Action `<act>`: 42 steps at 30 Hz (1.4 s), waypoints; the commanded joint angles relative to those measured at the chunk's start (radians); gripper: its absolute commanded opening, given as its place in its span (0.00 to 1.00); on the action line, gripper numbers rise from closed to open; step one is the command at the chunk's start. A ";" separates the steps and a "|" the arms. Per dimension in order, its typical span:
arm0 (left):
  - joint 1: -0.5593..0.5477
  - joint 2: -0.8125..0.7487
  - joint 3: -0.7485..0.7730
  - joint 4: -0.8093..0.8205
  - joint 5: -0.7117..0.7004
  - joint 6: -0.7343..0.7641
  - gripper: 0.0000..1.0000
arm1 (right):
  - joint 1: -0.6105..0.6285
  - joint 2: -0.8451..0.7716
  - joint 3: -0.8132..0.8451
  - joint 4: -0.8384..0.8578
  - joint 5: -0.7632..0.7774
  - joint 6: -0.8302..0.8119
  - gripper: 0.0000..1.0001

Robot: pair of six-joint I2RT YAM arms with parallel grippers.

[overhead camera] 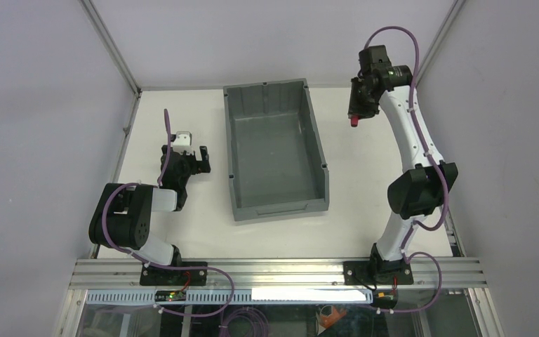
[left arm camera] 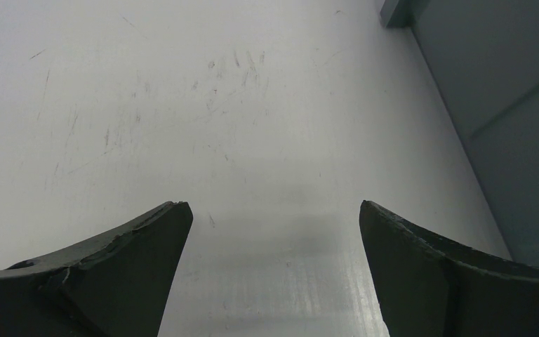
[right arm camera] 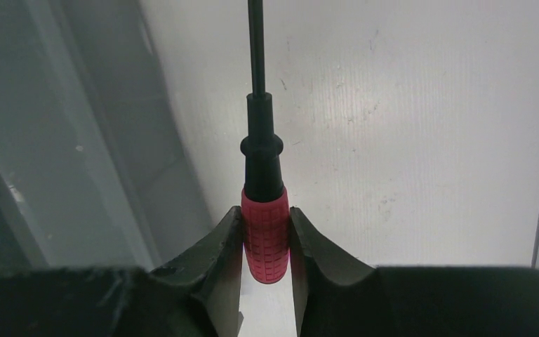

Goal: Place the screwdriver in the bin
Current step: Pick up the screwdriver from the center of the board, then place the screwdriver in the bin.

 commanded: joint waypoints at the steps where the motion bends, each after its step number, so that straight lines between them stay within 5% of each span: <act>1: 0.011 -0.032 -0.006 0.028 0.015 -0.007 0.99 | 0.045 -0.025 0.146 -0.080 -0.027 0.001 0.00; 18: 0.011 -0.032 -0.006 0.027 0.015 -0.008 0.99 | 0.314 0.116 0.413 -0.121 -0.097 0.111 0.00; 42: 0.011 -0.032 -0.006 0.028 0.015 -0.008 0.99 | 0.526 0.304 0.215 0.010 -0.002 0.311 0.00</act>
